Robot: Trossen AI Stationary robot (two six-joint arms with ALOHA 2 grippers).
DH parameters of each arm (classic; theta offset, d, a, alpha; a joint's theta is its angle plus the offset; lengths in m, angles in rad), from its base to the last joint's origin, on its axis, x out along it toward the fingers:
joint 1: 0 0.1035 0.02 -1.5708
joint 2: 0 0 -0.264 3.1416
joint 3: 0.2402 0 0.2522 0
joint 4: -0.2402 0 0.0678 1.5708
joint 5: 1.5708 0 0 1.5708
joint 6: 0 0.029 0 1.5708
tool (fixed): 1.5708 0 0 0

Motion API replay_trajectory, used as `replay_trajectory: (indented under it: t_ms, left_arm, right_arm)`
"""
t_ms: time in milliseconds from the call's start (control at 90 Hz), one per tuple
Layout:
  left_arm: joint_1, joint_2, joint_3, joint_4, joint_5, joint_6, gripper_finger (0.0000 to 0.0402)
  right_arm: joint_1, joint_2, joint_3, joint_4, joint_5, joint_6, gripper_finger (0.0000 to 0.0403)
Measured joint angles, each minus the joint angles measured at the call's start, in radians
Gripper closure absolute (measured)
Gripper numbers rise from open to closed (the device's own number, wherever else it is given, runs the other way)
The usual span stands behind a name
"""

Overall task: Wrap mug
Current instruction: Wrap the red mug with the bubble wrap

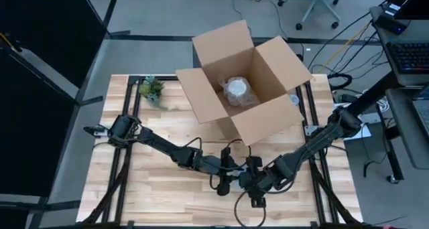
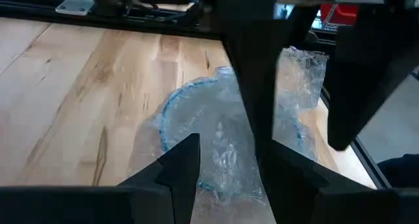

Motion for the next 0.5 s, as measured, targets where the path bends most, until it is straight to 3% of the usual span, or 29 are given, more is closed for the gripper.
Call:
replay_trajectory:
  t_ms: [200,500]
  left_arm:
    - [0.000,0.000,0.000,0.001,0.003,0.000,0.0260]
    - [0.000,0.000,0.000,0.001,0.004,0.001,0.0260]
  right_arm:
    - [-0.045,-0.036,0.002,-0.011,-0.138,0.025,0.0137]
    - [-0.064,-0.019,-0.002,-0.015,-0.085,0.056,0.0134]
